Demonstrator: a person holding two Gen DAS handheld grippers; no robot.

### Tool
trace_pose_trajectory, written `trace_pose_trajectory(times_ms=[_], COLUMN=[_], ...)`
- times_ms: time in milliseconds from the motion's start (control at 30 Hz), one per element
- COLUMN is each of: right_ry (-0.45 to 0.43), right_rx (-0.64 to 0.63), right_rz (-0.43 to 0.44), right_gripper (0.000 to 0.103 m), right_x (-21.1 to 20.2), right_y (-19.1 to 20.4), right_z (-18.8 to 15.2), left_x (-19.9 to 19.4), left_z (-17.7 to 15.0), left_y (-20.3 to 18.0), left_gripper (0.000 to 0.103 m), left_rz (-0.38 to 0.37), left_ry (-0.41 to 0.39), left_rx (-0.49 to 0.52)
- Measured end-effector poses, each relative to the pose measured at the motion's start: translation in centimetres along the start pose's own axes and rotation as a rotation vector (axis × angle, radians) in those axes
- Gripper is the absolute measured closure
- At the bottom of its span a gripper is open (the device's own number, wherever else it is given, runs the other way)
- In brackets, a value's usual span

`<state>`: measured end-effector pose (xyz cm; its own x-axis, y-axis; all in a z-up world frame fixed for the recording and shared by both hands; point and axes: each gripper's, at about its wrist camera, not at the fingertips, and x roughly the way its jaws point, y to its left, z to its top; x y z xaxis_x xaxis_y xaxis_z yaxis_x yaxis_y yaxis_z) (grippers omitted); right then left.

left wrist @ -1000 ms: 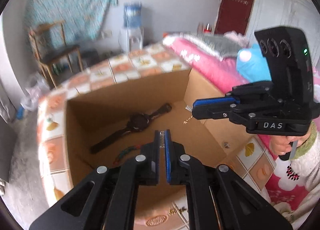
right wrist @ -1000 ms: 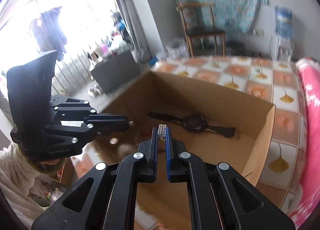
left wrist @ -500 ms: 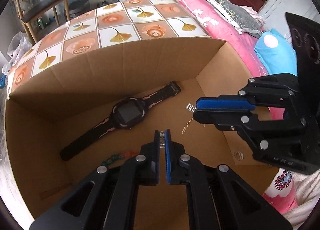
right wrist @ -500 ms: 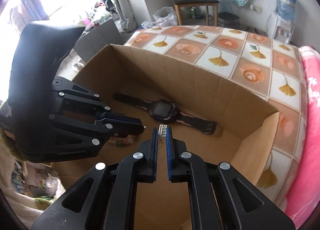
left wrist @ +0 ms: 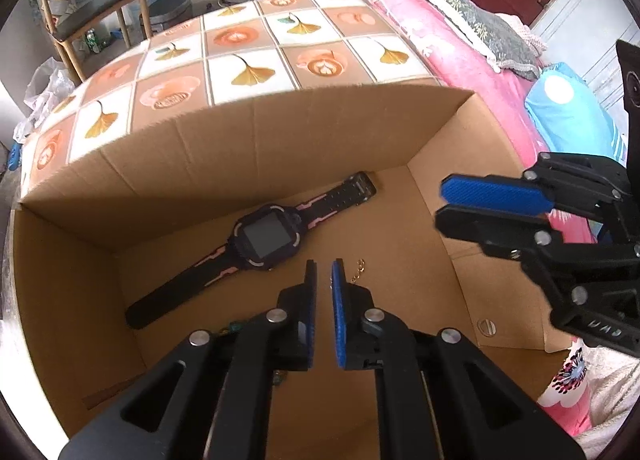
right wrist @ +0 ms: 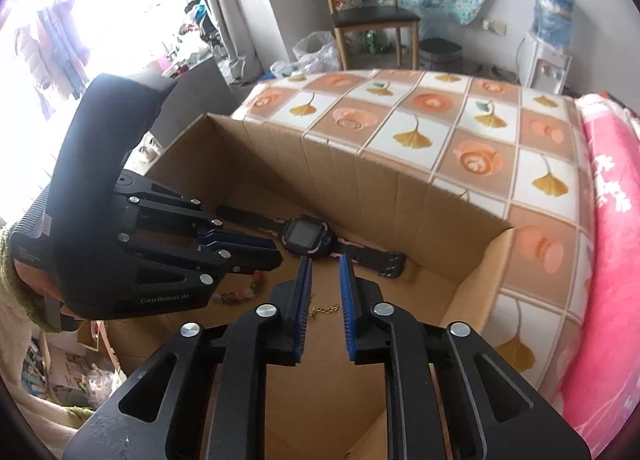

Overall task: Organize jewelry
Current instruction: 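Withdraw both grippers from the box back toward the pink bracelet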

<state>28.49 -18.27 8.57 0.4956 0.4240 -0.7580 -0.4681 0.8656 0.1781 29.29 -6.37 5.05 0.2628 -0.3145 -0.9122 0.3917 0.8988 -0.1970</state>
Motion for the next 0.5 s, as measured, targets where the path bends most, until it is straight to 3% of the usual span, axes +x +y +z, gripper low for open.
trace_pose_trajectory(times_ms=[167,367,500], right_ry=[-0.067,-0.208,-0.263], right_rx=[0.006,-0.019,-0.028], right_rz=[0.015,0.065,0.108], right_gripper=[0.075,0.054,0.049], right_x=[-2.8,-8.5,-11.3], right_y=[0.5,2.9,5.0], right_z=[-0.3,-2.7,-5.8], left_x=[-3.1,-9.8,-13.5], left_z=[-0.7,-4.1,-8.4], left_y=[-0.2,-1.2,-1.5], left_gripper=[0.092,0.065,0.049], left_rz=[0.005,0.006,0.021], left_ry=[-0.081,-0.253,-0.357], left_rx=[-0.001,0.030,0.033])
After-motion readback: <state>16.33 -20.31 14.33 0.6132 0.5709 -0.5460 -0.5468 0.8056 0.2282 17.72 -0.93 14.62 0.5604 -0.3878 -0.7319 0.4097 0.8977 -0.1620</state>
